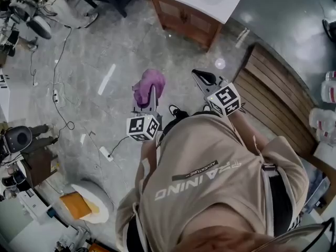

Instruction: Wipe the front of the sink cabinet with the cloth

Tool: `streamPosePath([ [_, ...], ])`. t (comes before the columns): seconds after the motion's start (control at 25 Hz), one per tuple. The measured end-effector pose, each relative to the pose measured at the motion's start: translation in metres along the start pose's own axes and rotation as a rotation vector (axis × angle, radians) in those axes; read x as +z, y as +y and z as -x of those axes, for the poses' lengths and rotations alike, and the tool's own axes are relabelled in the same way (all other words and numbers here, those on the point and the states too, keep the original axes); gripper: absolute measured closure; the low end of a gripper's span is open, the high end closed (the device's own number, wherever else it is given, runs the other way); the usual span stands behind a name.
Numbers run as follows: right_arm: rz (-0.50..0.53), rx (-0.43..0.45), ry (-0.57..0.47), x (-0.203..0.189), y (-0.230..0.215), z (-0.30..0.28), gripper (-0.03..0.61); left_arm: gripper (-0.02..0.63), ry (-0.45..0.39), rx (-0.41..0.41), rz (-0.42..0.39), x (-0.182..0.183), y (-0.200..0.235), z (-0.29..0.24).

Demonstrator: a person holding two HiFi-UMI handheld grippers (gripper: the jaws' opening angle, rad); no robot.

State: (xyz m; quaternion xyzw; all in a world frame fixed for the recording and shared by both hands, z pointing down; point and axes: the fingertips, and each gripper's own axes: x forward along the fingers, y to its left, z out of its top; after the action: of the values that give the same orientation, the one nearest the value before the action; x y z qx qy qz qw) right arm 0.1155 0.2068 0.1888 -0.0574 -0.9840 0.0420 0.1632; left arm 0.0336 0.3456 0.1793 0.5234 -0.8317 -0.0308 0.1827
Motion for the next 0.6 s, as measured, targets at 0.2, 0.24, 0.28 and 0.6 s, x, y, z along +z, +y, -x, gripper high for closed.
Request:
streamPosePath([
  [0.2,-0.006,-0.049,0.029,0.002,0.021,-0.034,0.566,0.565,0.028,-0.035,0.003,-0.005,0.046,0.006],
  [0.24,-0.004,-0.058,0.035,0.002,0.024,-0.039,0.567,0.565,0.029,-0.04,0.006,-0.005,0.055,0.006],
  [0.28,0.0,-0.068,0.041,0.002,0.027,-0.042,0.566,0.565,0.027,-0.046,0.008,-0.005,0.062,0.006],
  [0.6,0.006,-0.097,0.116,-0.006,0.038,-0.058,0.566,0.565,0.026,-0.056,0.073,-0.015,0.097,0.0],
])
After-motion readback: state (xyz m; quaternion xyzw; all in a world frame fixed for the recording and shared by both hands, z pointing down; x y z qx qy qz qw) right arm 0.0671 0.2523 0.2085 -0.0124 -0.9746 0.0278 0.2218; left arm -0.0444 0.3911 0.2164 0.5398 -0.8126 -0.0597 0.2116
